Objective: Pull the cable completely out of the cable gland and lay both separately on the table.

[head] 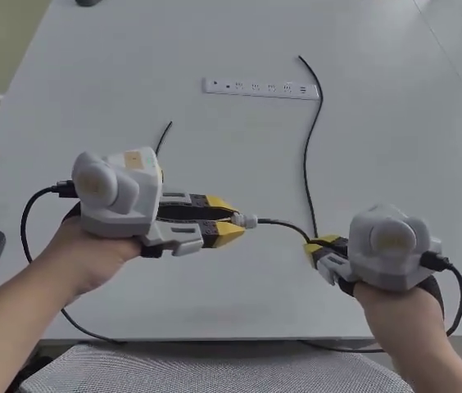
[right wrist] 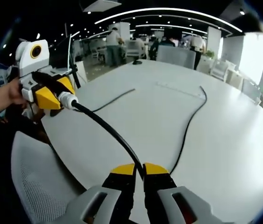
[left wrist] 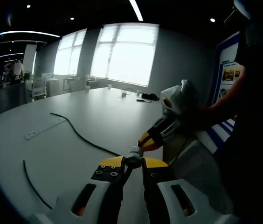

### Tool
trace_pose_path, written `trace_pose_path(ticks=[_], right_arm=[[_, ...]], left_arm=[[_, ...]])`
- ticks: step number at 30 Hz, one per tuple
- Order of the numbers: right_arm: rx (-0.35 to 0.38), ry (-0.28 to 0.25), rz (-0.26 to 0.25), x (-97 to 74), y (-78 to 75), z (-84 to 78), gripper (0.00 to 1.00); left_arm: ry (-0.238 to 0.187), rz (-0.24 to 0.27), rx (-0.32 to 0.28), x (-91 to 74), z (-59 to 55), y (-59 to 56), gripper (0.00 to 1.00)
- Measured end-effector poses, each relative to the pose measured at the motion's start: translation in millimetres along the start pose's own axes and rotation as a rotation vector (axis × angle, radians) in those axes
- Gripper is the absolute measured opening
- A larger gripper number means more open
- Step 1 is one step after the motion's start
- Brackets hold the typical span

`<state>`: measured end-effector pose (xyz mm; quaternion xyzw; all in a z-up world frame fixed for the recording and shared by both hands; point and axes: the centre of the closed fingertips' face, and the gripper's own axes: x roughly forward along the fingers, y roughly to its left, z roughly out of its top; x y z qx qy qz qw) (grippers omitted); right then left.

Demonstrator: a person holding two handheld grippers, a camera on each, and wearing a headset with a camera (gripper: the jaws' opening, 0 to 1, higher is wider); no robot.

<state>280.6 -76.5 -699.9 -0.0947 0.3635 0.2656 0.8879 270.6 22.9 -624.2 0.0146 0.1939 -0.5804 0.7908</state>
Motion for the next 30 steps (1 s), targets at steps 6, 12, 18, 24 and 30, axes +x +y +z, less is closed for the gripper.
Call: trace_pose_path(ticks=[6,12,18,24,30], right_arm=[[-0.04,-0.006,0.001,-11.1,3.4,4.2,0.07],[-0.169,-0.054,0.018,-23.8,18.8,28.1,0.13],[-0.369,-0.073,0.011,-19.5,41.2,55.4,0.13],[-0.487,-0.076,0.028,-8.3,62.0,68.4,0.12],[-0.523,-0.077,0.031,-6.5,65.1,71.7,0.09]], left_arm=[[-0.004,0.002,-0.004,-2.4,0.8,1.3,0.15],[0.001,0.0,-0.002,-2.1,-0.7,0.9,0.15],[0.002,-0.003,0.0,-2.6,-0.7,0.8,0.15],[0.012,-0.005,0.004,-0.5,-3.2,1.1,0.15],[0.015,-0.007,0.005,-0.6,-2.9,0.9,0.15]])
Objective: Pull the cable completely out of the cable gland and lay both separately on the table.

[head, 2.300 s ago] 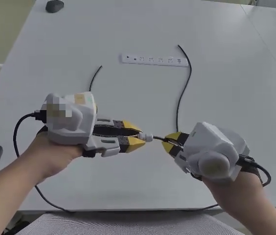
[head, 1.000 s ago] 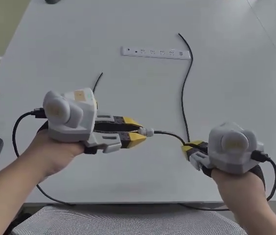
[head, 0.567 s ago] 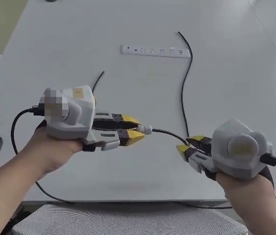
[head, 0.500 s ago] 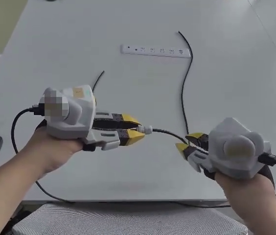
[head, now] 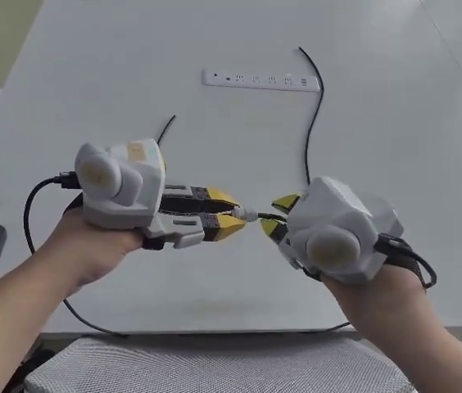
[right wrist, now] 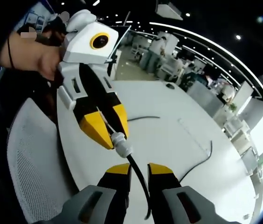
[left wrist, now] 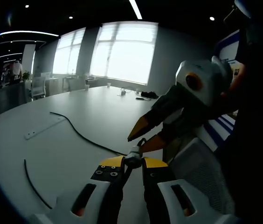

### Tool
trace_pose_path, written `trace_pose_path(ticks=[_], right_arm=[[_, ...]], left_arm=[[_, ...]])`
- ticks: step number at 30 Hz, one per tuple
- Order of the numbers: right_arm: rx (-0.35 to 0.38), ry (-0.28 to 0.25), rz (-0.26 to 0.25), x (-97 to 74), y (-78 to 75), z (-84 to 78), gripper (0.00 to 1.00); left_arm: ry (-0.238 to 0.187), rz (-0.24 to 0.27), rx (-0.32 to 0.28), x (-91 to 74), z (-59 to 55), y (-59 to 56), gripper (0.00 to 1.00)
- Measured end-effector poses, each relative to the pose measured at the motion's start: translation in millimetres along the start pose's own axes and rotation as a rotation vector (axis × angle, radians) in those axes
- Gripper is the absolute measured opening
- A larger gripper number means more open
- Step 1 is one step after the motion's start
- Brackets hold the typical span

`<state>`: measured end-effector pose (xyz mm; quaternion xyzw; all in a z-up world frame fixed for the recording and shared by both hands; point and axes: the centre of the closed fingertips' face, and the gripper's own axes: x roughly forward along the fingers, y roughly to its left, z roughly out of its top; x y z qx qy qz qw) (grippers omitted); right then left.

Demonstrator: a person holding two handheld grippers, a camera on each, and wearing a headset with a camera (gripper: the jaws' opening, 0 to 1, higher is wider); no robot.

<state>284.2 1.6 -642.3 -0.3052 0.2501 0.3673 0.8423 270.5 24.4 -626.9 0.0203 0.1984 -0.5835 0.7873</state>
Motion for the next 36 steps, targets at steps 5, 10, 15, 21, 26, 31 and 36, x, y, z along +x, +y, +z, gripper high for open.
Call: trace_pose_path(ticks=[5,10,15,21,26,31,36], right_arm=[[-0.025,0.004,0.0,-0.6,0.9,-0.9,0.06],[-0.054,0.01,-0.008,-0.9,1.7,-2.1,0.04],[-0.027,0.014,-0.006,-0.2,1.9,-4.9,0.03],[0.007,0.011,-0.002,0.5,2.5,-10.1,0.01],[0.047,0.012,-0.006,-0.5,-1.3,-15.4,0.0],[0.089,0.017,-0.01,0.1,-4.3,-20.8,0.0],[0.121,0.023,-0.021,2.0,-8.6,-28.1,0.0]], left_arm=[[-0.003,-0.002,-0.004,0.3,0.9,0.3,0.15],[0.002,-0.004,-0.001,1.9,0.2,0.0,0.15],[0.006,-0.005,-0.001,3.0,-1.1,-0.6,0.15],[0.007,-0.006,0.003,3.6,-0.4,0.0,0.15],[0.007,-0.008,0.007,4.0,0.4,1.2,0.15],[0.004,-0.004,0.009,3.7,1.1,2.1,0.15],[0.002,0.0,0.003,3.8,0.8,2.7,0.15]])
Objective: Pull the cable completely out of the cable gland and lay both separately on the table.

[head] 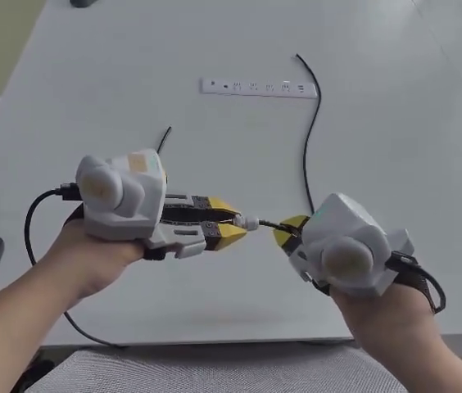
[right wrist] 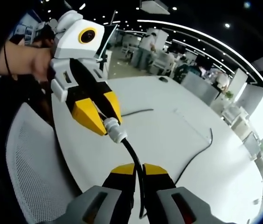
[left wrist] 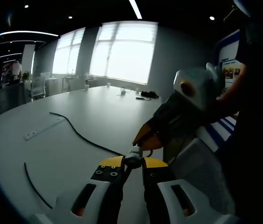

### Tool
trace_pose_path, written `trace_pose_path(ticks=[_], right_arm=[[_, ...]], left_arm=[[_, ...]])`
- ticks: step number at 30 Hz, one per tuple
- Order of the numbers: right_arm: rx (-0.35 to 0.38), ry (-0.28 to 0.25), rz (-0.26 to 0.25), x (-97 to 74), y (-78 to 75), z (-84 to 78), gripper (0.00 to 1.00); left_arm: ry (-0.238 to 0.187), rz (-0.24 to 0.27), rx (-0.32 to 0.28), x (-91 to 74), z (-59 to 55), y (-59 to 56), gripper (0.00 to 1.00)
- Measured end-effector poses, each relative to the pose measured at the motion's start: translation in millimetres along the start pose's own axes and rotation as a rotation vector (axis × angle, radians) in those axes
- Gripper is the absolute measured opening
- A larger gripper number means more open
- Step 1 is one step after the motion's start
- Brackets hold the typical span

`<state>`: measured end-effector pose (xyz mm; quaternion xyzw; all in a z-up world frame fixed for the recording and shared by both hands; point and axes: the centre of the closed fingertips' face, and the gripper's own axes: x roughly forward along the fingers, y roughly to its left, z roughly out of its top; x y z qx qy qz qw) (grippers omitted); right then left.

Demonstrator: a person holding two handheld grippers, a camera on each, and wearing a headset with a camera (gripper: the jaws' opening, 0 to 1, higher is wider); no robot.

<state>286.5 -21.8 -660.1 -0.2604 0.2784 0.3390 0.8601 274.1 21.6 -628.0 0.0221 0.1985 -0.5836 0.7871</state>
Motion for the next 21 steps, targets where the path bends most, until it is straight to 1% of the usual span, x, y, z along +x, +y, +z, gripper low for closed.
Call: trace_pose_path(ticks=[2,6,13,15,19,20,21], right_arm=[[0.02,-0.003,-0.004,0.1,-2.4,-2.1,0.0],[0.049,0.015,-0.016,1.0,-8.3,-11.1,0.0],[0.094,0.035,-0.022,2.4,-12.1,-24.5,0.0],[0.099,0.045,-0.024,3.5,-12.8,-29.9,0.0],[0.137,0.068,-0.033,4.8,-16.3,-43.7,0.0],[0.151,0.076,-0.034,5.4,-17.0,-47.8,0.0],[0.191,0.088,-0.031,5.9,-17.1,-54.0,0.0]], left_arm=[[-0.002,0.001,-0.001,0.2,0.2,-0.2,0.15],[-0.006,0.003,-0.008,-0.3,1.3,-0.1,0.15],[-0.005,0.0,-0.01,0.6,1.3,-2.5,0.15],[-0.004,-0.001,-0.01,1.5,0.8,-3.8,0.15],[-0.001,-0.005,-0.011,2.9,-1.2,-7.1,0.15],[-0.001,-0.005,-0.013,2.9,-1.5,-7.3,0.15],[0.0,-0.005,-0.015,3.1,-2.3,-7.6,0.15]])
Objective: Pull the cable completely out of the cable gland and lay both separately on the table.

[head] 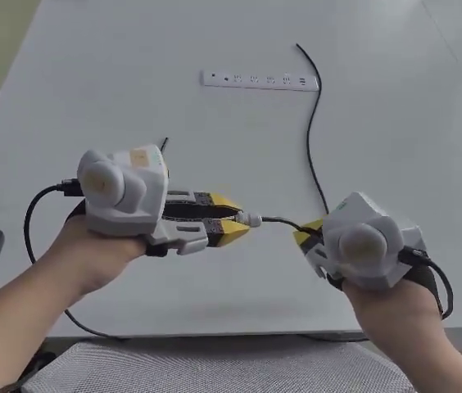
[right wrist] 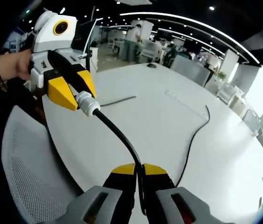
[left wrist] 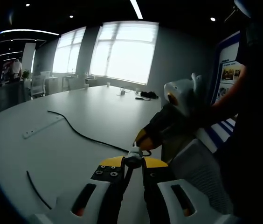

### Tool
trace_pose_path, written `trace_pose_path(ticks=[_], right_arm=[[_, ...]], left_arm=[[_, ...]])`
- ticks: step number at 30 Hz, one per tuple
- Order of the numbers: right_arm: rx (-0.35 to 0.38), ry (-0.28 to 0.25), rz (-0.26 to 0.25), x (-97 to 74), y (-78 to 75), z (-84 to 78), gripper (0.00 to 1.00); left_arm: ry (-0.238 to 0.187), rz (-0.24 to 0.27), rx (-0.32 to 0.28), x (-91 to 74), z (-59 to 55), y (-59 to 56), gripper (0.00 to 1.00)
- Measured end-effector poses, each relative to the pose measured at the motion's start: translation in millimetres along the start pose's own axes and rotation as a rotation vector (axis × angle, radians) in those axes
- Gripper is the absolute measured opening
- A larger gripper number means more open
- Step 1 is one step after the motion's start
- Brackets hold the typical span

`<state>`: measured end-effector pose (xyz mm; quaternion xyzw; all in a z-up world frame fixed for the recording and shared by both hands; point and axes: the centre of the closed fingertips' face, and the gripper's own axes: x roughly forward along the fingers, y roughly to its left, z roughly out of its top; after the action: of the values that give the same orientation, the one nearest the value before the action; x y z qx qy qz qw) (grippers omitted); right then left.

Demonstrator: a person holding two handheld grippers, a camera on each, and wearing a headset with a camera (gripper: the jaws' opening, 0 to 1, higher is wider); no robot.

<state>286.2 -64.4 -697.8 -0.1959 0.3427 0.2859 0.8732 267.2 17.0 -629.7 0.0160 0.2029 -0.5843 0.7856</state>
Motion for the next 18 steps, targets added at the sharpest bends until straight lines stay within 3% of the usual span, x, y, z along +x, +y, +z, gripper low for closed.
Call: trace_pose_path(ticks=[5,8,18], right_arm=[[0.148,0.014,0.036,3.5,1.4,-13.6,0.0],[0.151,0.024,0.028,5.7,0.0,-19.8,0.0],[0.167,0.027,0.043,2.2,3.8,-18.7,0.0]], left_arm=[[0.003,-0.003,0.0,1.1,-1.4,-2.0,0.15],[0.004,-0.005,0.001,2.0,-1.9,-2.5,0.15],[0.009,-0.002,0.002,0.9,-2.7,-0.9,0.15]])
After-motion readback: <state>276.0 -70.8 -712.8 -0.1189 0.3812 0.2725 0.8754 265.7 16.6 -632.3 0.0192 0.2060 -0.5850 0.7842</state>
